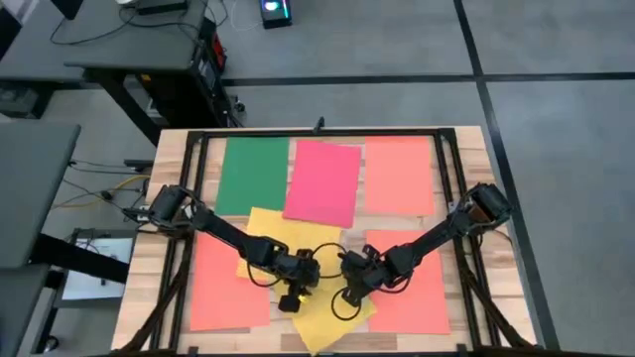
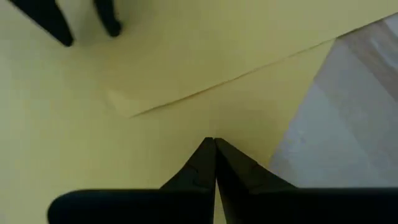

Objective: Organize paper
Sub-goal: Stack the yellow paper on top of the yellow paper

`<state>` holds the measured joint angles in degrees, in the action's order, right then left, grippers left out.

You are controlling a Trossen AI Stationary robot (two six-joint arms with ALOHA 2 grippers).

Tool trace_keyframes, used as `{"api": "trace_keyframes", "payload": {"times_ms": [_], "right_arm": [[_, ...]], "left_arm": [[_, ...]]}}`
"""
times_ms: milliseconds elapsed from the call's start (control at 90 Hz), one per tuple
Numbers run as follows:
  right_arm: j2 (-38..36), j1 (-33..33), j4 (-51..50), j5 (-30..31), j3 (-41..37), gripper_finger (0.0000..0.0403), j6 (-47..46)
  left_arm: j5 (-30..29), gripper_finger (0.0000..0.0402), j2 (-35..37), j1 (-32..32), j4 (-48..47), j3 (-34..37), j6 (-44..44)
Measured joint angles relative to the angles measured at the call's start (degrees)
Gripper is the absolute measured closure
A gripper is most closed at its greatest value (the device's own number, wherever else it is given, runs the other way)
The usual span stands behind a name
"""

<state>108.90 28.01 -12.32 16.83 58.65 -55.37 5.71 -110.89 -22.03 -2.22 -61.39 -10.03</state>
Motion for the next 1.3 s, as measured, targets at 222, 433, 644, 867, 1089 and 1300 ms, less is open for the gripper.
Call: {"api": "trace_keyframes", "payload": {"times_ms": [222, 433, 644, 867, 1089, 1300], "right_arm": [[0.07, 0.00, 0.61, -0.03, -0.04, 0.0403, -0.15], [0.11, 0.00, 0.75, -0.03, -0.07, 0.0403, -0.67], [0.16, 0.00, 1.33, 0.36, -0.11, 0.0403, -1.23], [-0.14, -0.31, 2.68, 0.50, -0.13, 0.0403, -1.18], [-2.75, -0.29, 8.94, 2.74, -0.17, 0.0403, -1.04], [-4.07, 2.76, 8.93, 0.84, -0.15, 0.0403, 3.25]], "left_arm": [[9.01, 0.0281, 0.19, -0.32, -0.10, 0.03, -1.18], [15.15, 0.0281, 1.59, -2.13, 0.89, 0.17, -3.76], [12.57, 0.0281, 7.47, -4.34, 3.24, 0.15, -4.21], [-10.63, 0.0281, 15.00, -6.03, -6.80, 0.07, -4.90], [-24.81, 0.0281, 13.80, -2.63, -13.57, 0.07, -10.74], [-21.04, 0.0281, 6.77, -0.60, -7.10, 0.07, -11.32]]}}
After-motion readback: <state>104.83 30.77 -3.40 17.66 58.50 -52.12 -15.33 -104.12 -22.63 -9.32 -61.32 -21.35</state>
